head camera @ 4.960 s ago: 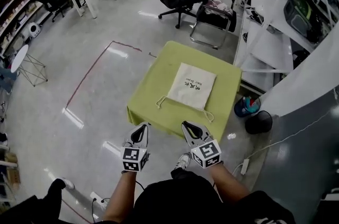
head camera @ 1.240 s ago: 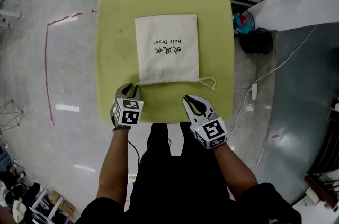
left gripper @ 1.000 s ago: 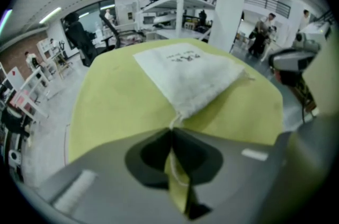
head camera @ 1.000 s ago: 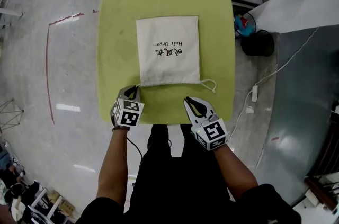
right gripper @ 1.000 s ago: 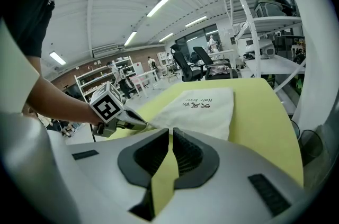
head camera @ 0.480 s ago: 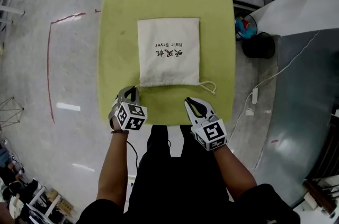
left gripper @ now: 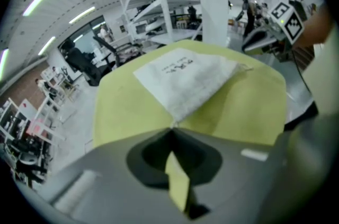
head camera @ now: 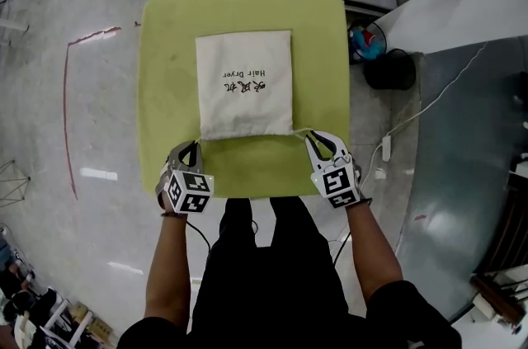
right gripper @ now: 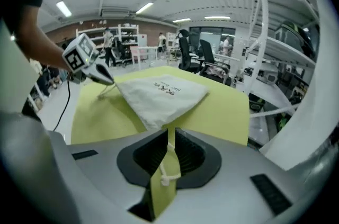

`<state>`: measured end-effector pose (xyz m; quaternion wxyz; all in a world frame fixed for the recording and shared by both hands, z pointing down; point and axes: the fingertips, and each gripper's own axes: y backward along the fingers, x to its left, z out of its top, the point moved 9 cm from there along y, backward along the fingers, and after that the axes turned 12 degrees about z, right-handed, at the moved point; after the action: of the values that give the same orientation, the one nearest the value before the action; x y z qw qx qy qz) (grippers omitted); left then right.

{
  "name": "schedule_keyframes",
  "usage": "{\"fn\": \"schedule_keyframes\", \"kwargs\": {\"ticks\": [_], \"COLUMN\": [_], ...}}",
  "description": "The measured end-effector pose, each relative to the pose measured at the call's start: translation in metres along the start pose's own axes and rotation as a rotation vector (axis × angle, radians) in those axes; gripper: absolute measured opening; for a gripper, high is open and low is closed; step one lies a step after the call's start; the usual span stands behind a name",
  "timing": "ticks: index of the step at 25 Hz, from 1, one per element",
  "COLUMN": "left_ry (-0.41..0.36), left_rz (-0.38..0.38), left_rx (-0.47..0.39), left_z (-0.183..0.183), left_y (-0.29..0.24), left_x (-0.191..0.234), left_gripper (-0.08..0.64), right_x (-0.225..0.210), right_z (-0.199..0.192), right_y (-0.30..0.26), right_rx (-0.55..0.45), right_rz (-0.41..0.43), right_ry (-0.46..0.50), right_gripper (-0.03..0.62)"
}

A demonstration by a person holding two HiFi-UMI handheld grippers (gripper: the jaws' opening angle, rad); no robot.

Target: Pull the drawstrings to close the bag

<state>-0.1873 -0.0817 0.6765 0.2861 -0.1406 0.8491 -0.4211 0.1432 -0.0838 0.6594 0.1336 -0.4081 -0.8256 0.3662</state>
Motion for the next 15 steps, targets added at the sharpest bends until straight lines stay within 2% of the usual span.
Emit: {"fn": "schedule_keyframes", "kwargs": {"ticks": [6,10,15], "left_ry": [-0.003,0.0,0.01], "left_rz": [0.026,0.033,0.035], "left_rx": [-0.005,-0.002,0.003], "left_z": [0.007,0.008,0.007], "left_y": [0.005,0.006,0.008], "left_x": [0.007,0.008,0.007], "left_gripper": [0.005,0.005,0.005], "right_x": [-0.006,-0.005,-0.008], "right_z": [-0.004,-0.004,0.0], "right_y": [-0.018,-0.031,-0.04], "right_rx": [0.174,0.223,0.244], "right_rz": [0.067,0.135,0.178], "right_ry": [0.255,0.313,0.34], "right_gripper": [0.024,0.101,0.101]}}
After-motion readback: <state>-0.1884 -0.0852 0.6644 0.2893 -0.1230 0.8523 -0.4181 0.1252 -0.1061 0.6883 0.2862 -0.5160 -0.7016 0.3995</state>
